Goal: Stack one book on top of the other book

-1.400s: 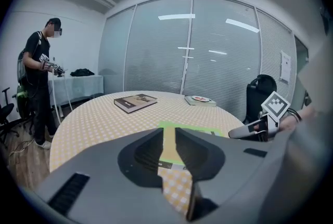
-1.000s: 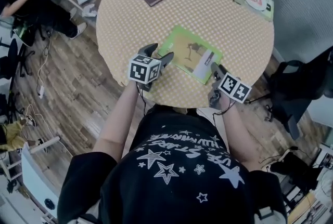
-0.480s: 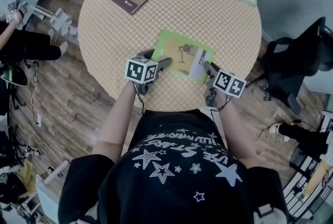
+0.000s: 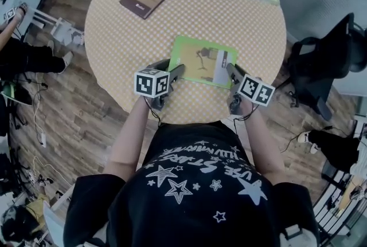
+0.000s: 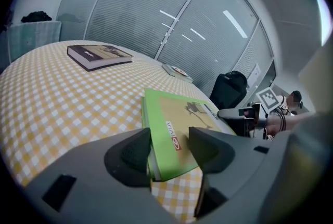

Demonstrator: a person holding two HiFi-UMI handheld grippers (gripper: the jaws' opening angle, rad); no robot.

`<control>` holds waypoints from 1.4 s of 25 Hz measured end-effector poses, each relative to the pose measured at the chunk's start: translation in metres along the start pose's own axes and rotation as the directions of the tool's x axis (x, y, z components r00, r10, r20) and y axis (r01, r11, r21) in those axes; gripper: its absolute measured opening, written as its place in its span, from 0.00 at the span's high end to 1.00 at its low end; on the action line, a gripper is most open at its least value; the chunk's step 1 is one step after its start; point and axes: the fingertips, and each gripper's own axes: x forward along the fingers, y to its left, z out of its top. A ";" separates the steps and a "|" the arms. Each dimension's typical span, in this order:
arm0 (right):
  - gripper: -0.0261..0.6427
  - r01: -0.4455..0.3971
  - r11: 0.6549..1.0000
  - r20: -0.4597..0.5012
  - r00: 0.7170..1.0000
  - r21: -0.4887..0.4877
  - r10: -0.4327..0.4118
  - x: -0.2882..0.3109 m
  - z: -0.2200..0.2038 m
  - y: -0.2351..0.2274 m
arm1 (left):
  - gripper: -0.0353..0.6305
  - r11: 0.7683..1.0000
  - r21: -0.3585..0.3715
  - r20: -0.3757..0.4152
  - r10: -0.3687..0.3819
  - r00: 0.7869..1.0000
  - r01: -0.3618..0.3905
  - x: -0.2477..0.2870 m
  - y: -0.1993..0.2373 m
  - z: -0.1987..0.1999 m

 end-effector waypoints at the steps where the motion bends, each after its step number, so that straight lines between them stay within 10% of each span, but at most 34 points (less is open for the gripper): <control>1: 0.79 -0.002 1.000 0.010 1.000 -0.012 0.002 0.001 0.004 0.003 | 0.60 1.000 -0.008 0.020 0.001 1.000 0.000 -0.004 0.000 0.003; 17: 0.79 -0.150 0.971 0.087 0.982 -0.184 0.168 0.052 0.105 0.113 | 0.59 0.999 0.006 0.305 0.031 0.952 -0.034 -0.086 0.038 0.123; 35: 0.79 -0.284 0.835 -0.066 0.956 -0.472 0.288 0.221 0.230 0.212 | 0.56 0.964 -0.191 0.348 0.241 0.906 -0.183 -0.060 0.138 0.181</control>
